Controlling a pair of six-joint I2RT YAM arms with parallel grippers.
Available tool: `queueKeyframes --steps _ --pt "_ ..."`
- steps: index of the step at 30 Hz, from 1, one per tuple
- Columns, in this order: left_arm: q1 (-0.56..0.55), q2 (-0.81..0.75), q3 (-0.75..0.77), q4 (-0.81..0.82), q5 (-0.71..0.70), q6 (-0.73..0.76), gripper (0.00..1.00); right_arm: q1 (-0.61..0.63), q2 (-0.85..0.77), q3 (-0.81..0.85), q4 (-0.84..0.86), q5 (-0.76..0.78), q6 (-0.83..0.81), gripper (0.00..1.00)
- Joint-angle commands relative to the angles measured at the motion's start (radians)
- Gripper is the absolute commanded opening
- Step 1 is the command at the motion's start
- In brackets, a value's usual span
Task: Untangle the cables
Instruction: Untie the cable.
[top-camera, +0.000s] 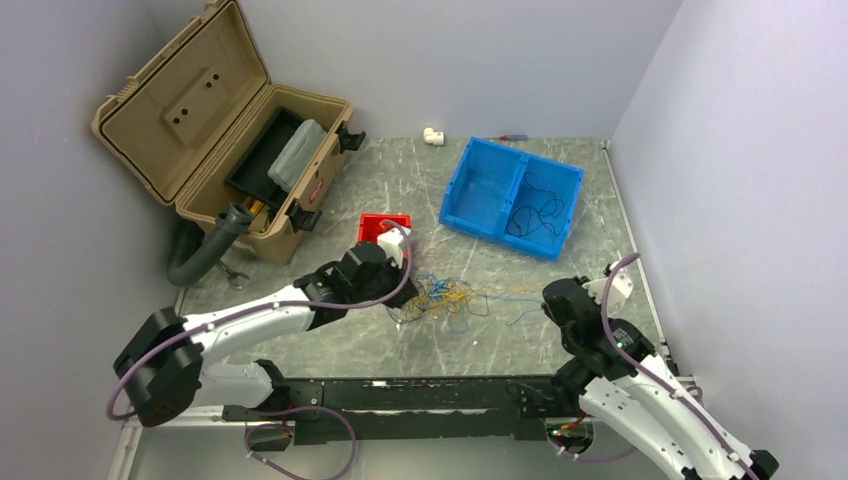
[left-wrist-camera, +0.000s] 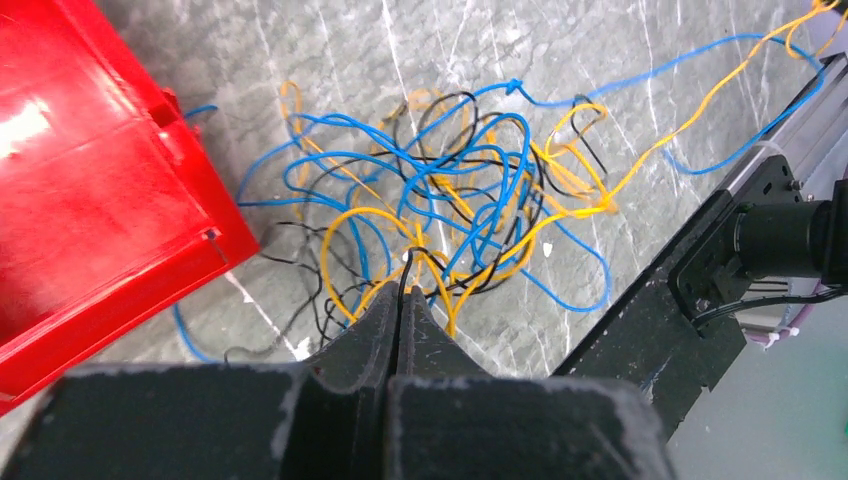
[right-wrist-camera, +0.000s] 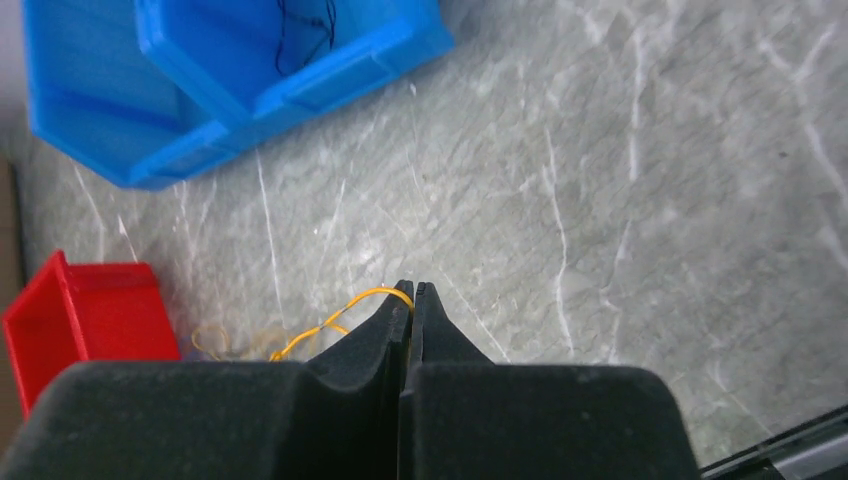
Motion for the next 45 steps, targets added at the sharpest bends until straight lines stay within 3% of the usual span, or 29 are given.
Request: queueKeyframes --steps 1,6,12,29,32,35,38,40,42,45 --pt "0.002 -0.131 0.008 -0.095 -0.119 0.045 0.0 -0.002 -0.014 0.118 -0.168 0.173 0.074 0.0" --pt "0.002 -0.294 0.017 -0.2 -0.264 0.072 0.0 -0.002 -0.024 0.168 -0.232 0.251 0.116 0.0" --pt "0.002 -0.428 0.004 -0.241 -0.335 0.081 0.0 -0.002 -0.058 0.191 -0.242 0.282 0.106 0.0" --pt "0.002 -0.48 0.011 -0.265 -0.366 0.081 0.0 -0.002 -0.126 0.146 -0.111 0.204 -0.048 0.0" --pt "0.002 -0.487 0.011 -0.256 -0.34 0.092 0.0 -0.003 -0.118 0.131 -0.046 0.146 -0.126 0.0" --pt "0.002 -0.484 0.01 -0.222 -0.257 0.122 0.0 -0.002 -0.115 0.102 0.108 -0.014 -0.318 0.0" --pt "0.002 -0.475 0.008 -0.18 -0.172 0.148 0.0 -0.002 -0.13 0.069 0.262 -0.187 -0.462 0.16" --pt "0.002 -0.468 0.007 -0.145 -0.114 0.161 0.0 -0.002 -0.138 0.053 0.335 -0.285 -0.515 0.43" --pt "0.002 -0.458 0.008 -0.115 -0.057 0.171 0.0 -0.002 -0.137 0.038 0.402 -0.381 -0.57 0.63" --pt "0.001 -0.44 0.007 -0.069 0.023 0.176 0.0 -0.003 -0.11 0.019 0.529 -0.58 -0.638 0.71"
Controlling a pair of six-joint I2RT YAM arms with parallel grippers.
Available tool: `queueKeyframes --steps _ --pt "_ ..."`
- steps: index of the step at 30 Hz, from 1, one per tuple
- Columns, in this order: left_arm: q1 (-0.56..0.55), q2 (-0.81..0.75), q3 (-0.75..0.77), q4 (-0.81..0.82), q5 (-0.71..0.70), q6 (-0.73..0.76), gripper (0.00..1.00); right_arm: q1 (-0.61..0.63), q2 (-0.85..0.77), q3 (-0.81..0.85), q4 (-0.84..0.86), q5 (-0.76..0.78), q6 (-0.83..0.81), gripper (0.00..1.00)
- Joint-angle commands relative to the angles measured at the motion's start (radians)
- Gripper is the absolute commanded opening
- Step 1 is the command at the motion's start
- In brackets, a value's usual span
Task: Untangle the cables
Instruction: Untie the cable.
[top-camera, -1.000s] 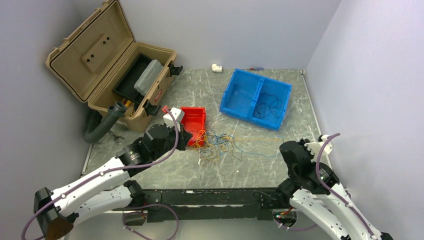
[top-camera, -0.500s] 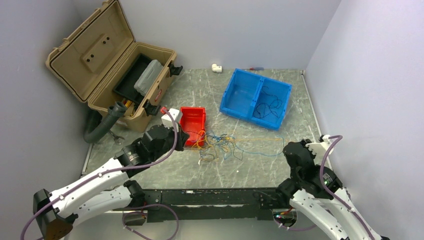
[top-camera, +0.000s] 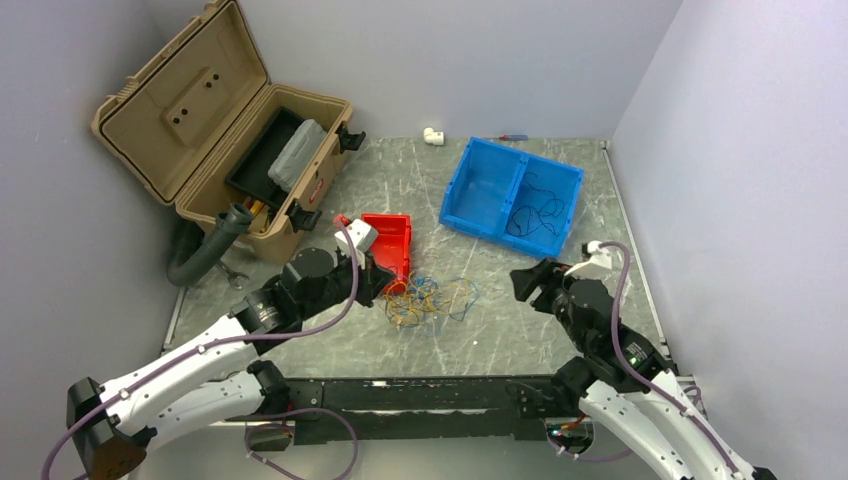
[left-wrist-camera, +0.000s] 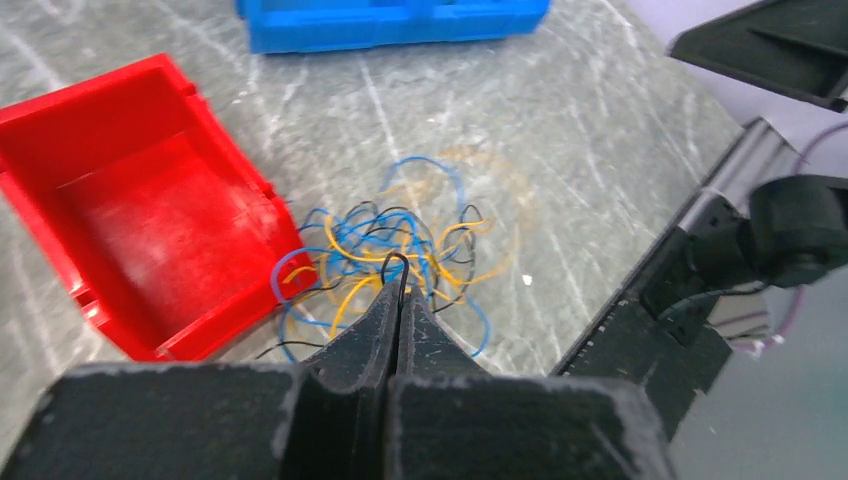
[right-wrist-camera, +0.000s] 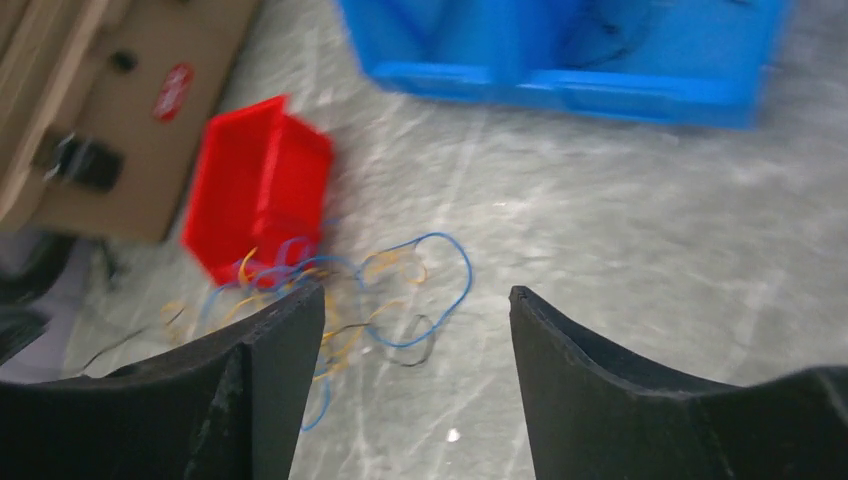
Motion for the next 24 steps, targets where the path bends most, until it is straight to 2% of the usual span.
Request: queueKeyframes --steps 1,5,7,9,17,24 --pt "0.001 0.024 0.005 0.138 0.171 0.032 0.0 -0.001 0.033 -0.026 0.307 -0.396 -0.187 0.71" --pt "0.001 0.059 0.002 0.211 0.27 0.02 0.0 0.0 0.137 -0.076 0.526 -0.77 -0.192 0.72" --pt "0.002 0.075 0.003 0.233 0.3 0.011 0.0 0.001 0.185 -0.099 0.623 -0.857 -0.16 0.75" --pt "0.002 0.084 0.008 0.245 0.317 0.007 0.0 0.001 0.219 -0.115 0.68 -0.869 -0.149 0.77" --pt "-0.001 0.085 0.028 0.235 0.325 0.014 0.0 0.002 0.296 -0.127 0.675 -0.753 -0.151 0.81" --pt "-0.001 0.071 0.045 0.222 0.336 0.016 0.0 0.003 0.316 -0.177 0.719 -0.746 -0.132 0.81"
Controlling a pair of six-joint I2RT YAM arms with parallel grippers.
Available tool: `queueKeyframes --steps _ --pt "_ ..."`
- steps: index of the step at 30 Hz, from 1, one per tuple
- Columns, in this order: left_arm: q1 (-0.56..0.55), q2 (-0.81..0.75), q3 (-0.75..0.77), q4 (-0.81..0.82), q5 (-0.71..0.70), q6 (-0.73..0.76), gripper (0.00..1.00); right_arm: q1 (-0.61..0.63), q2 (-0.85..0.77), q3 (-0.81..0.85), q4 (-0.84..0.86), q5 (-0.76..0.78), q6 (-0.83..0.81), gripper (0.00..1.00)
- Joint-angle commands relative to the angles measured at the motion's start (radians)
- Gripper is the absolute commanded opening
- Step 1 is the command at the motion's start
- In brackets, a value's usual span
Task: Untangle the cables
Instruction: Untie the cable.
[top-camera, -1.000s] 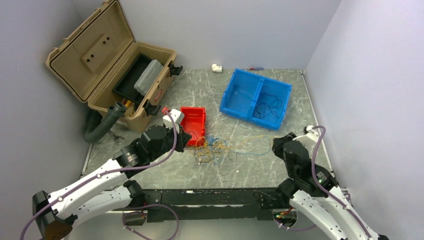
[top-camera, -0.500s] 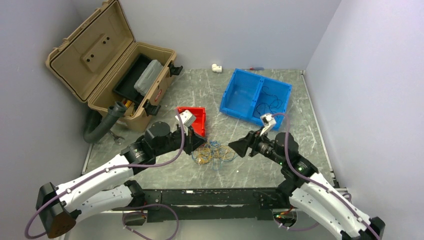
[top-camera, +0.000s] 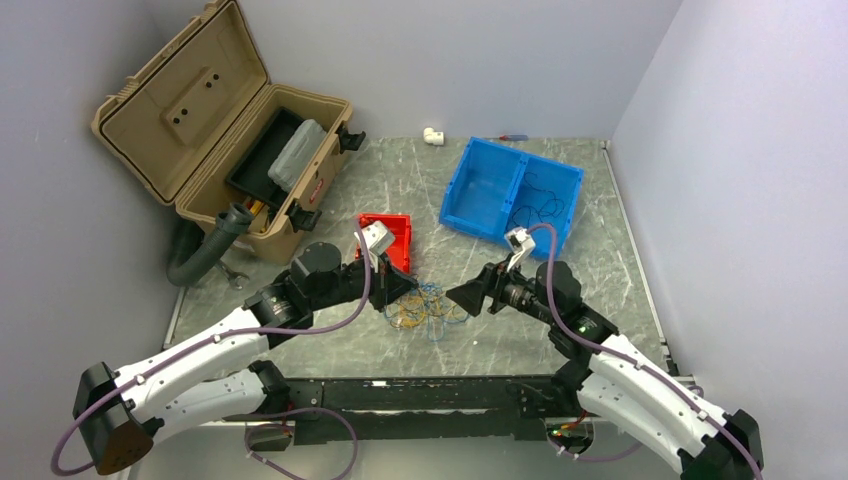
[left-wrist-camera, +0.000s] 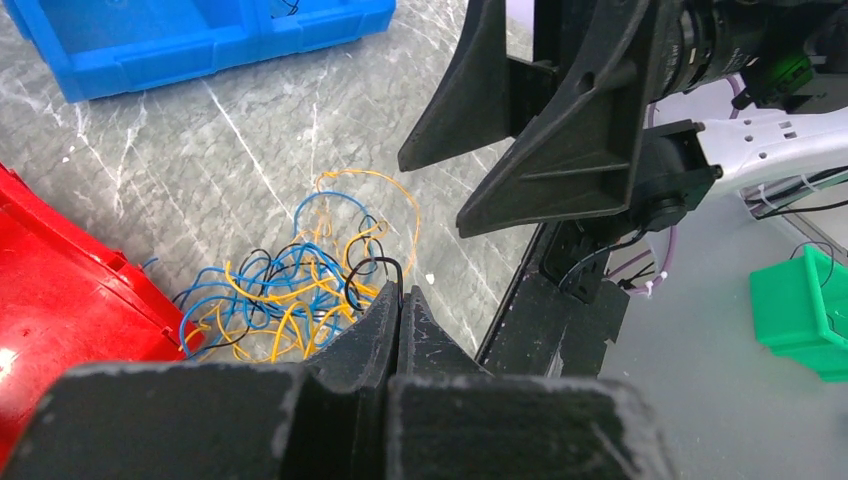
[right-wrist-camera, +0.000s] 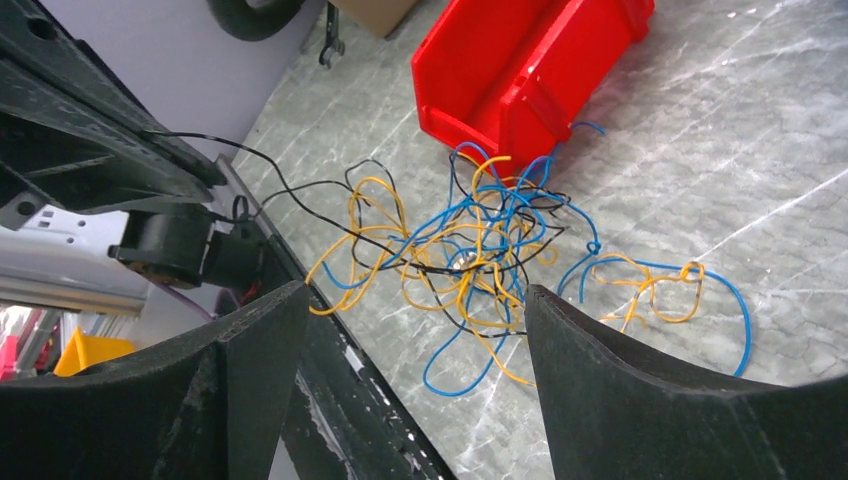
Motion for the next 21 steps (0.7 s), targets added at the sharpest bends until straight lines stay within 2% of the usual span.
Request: queueKeyframes --steps 1,7,14,21 --pt "0.0 -0.023 0.048 0.04 0.037 0.008 0.0 0.003 0.013 -0.029 0.09 0.01 0.01 0.81" --pt "-0.001 -0.035 0.073 0.025 0.051 0.011 0.0 0.003 0.063 -0.072 0.152 0.015 0.036 0.82" --pt "-0.001 -0.045 0.118 0.019 0.062 0.012 0.0 0.004 0.213 -0.125 0.211 0.084 0.079 0.81" --pt "-0.002 -0.052 0.176 0.007 0.058 0.019 0.0 0.008 0.321 -0.168 0.322 0.076 0.11 0.79"
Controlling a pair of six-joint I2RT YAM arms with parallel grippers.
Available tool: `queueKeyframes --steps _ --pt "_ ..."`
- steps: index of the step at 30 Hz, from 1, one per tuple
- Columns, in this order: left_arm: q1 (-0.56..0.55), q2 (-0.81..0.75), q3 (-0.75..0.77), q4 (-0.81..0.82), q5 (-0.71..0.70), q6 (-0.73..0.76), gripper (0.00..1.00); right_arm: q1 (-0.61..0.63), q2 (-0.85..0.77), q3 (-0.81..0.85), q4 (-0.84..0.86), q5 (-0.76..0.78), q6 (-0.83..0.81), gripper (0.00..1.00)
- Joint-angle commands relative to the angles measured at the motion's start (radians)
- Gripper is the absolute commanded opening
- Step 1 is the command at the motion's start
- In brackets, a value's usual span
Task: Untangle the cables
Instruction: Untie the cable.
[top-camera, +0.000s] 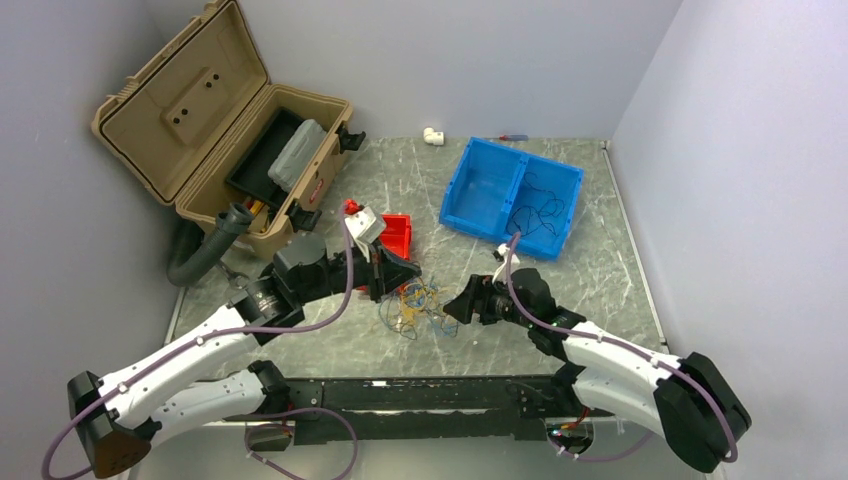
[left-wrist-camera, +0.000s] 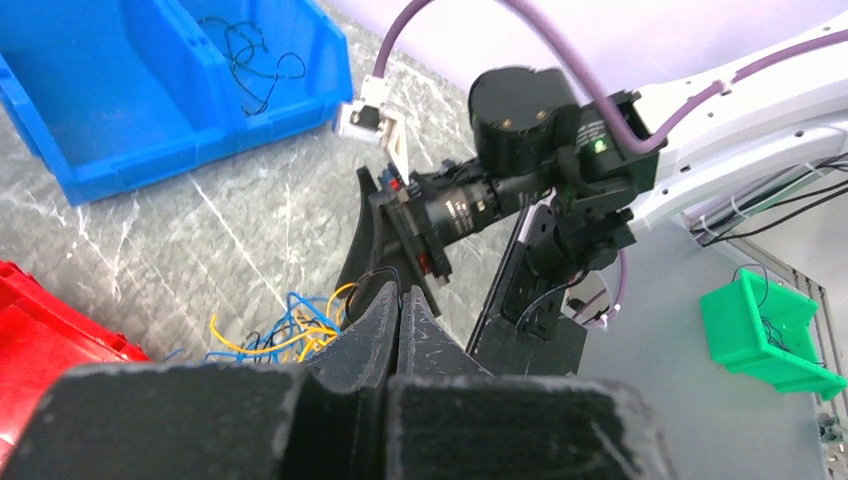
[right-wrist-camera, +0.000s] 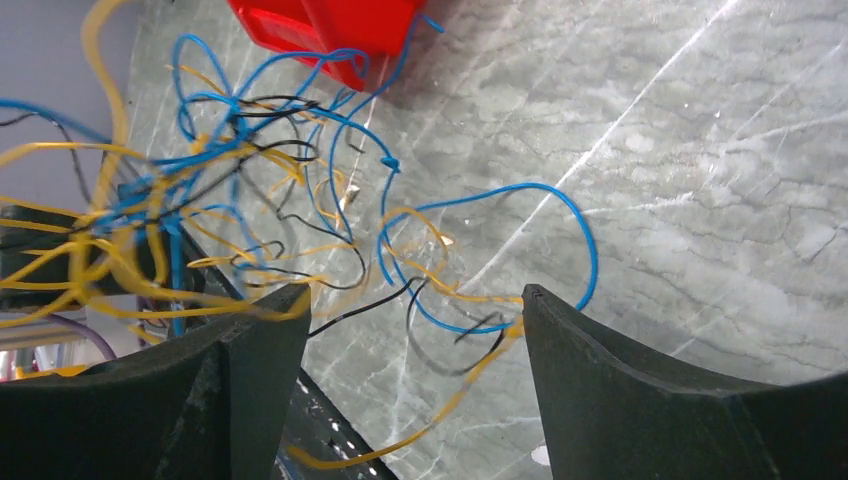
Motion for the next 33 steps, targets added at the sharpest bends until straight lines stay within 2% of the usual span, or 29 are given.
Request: queueKeyframes --steps 1,5,9,13,18,21,25,33 --pt "-0.001 -0.028 0.069 0.027 0.013 0.016 0.0 0.008 0.045 -0.005 0.131 0.017 0.02 0.78" --pt "-0.002 -0.031 0.07 0.04 0.008 0.014 0.0 0.015 0.046 -0.015 0.2 -0.038 0.01 0.75" --pt "-0.002 -0.024 0.076 0.034 0.011 0.014 0.0 0.019 -0.041 -0.04 0.266 -0.094 -0.013 0.76" --pt "-0.002 -0.02 0.078 0.035 0.017 0.012 0.0 0.021 -0.164 -0.037 0.214 -0.121 -0.082 0.77" --pt "-0.001 -0.005 0.084 0.041 0.03 0.008 0.0 0.022 -0.319 -0.008 0.062 -0.065 -0.153 0.78" --pt "-0.001 0.003 0.085 0.046 0.041 0.002 0.0 0.022 -0.366 0.001 0.042 -0.063 -0.159 0.78" --pt "-0.002 0.018 0.084 0.069 0.061 -0.011 0.0 0.024 -0.315 0.004 0.14 -0.142 -0.146 0.8" --pt "-0.002 0.049 0.096 0.085 0.095 -0.017 0.0 0.059 -0.056 0.046 0.304 -0.172 -0.134 0.8"
